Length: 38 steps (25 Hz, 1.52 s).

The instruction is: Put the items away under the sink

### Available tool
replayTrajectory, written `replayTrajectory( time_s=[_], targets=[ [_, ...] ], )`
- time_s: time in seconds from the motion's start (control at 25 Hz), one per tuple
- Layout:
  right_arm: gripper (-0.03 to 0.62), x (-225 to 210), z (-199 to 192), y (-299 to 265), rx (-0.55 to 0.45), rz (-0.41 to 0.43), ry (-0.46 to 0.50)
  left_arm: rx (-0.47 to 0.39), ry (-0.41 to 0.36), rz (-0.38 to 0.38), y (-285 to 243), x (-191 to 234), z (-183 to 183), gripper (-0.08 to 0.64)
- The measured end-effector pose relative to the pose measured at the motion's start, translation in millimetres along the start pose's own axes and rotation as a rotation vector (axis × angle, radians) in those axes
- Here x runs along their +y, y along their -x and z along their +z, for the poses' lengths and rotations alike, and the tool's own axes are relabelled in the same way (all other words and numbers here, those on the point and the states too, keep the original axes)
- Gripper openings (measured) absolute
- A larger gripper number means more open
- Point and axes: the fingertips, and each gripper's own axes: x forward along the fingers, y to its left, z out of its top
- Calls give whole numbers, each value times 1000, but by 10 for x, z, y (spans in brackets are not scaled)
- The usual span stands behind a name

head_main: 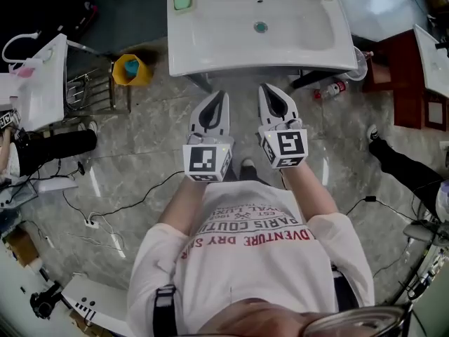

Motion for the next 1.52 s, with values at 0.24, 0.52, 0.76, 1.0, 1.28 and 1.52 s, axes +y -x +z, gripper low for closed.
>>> replayTrajectory(
  time_s=[0.24,0.52,0.76,1.0,1.28,1.52],
  targets=[
    [25,161,828,298,-91,-32,33,-101,-41,34,387,41,764,27],
    [25,217,1413,348,-188,-52,55,-219,-81,19,546,87,1336,28],
    [25,355,1439,362,-196,-47,44,-232,-78,35,669,196,1398,27],
    [25,419,1407,416,-190,-47,44,-241,-75,36,746,192,1418,28],
    [25,424,1313,477,-171,-58,46,-224,-60,35,776,167,1340,28],
    [25,428,1290,512,-158,-78,90,-209,-53,25,769,135,1302,28]
  ],
)
